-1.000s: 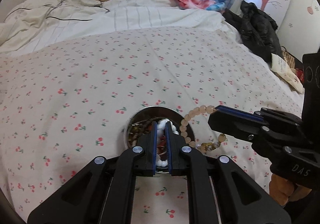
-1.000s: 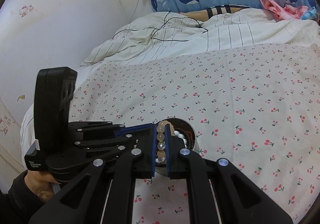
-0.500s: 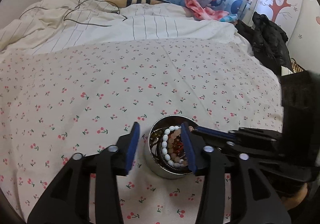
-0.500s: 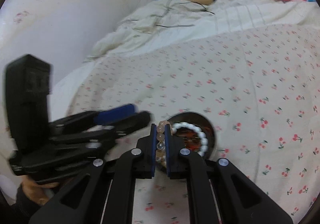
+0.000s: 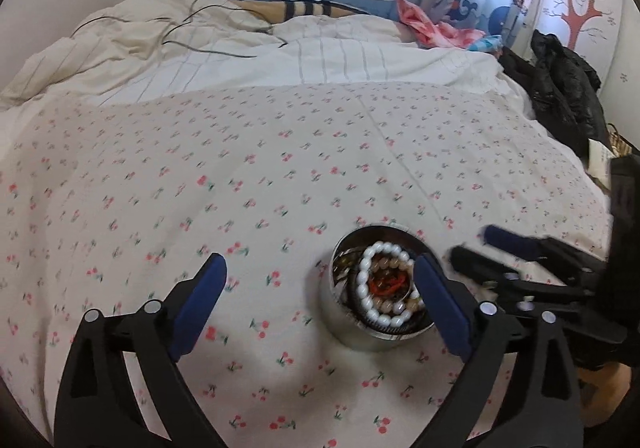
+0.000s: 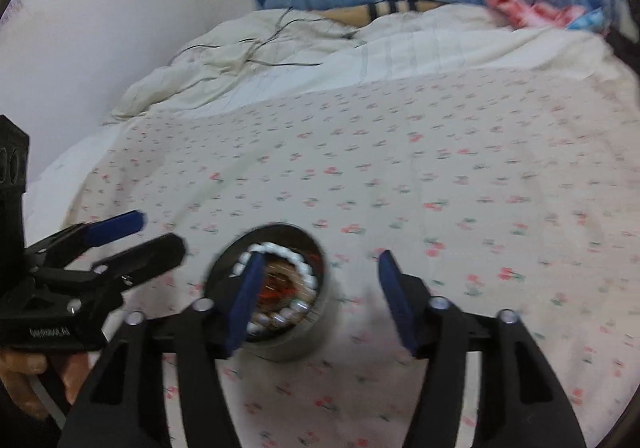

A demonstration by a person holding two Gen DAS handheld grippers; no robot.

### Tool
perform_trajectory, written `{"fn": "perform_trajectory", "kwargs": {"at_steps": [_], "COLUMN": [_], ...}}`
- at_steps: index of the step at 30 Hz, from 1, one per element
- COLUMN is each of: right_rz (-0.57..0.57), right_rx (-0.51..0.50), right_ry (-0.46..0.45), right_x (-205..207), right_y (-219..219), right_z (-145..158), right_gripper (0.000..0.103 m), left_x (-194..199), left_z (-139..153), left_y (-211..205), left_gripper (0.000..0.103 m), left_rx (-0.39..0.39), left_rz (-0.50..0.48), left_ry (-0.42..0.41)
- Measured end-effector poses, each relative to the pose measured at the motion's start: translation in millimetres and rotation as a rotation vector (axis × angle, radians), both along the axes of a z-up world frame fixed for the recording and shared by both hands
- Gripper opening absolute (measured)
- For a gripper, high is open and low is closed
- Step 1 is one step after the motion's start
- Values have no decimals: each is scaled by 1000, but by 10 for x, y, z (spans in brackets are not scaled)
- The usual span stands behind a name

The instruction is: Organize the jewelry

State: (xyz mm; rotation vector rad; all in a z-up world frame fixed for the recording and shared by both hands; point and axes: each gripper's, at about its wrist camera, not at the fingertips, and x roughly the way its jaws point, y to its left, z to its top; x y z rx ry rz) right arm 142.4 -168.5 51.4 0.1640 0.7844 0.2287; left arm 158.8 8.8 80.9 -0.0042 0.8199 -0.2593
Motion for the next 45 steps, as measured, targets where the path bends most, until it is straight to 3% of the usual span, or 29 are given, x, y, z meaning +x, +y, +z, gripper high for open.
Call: {"fn": "perform_trajectory", "kwargs": {"at_steps": [6, 11, 14, 18, 20, 22, 26, 33, 45], "right_rz": [-52, -40, -25, 2, -10, -16, -36, -29, -29], "right_rx": [-164, -144, -199, -275, -303, -298, -296, -236, -240], "right_ry": [36, 119, 136, 145, 139, 134, 120, 148, 146], "right_x": [-382, -456, -510, -584, -612, -625, -666, -624, -635], "right_y": [-127, -165, -82, 43, 60, 57, 66, 9, 3], "right_z": [-232, -467, -591, -659, -681, -700, -712, -736, -740], "right_gripper": [68, 68, 75, 93, 95, 96, 96, 96, 96], "left_x": [-346, -575, -599, -607, -595, -599, -592, -566, -567], "left_z": [-179, -443, -600, -716, -834, -876, -906, -937, -942], "left_y": [25, 42, 13, -13, -34, -62, 30, 32, 27], "left_gripper": [94, 95, 95, 95, 95, 96, 96, 96, 96], "left_rx": [34, 68, 122, 149, 182, 203, 145, 145, 144], "left_rz": [33, 85, 98, 99, 122, 123, 124, 121, 121], "left_ry": [-9, -3, 24, 65, 107, 113, 132, 143, 144]}}
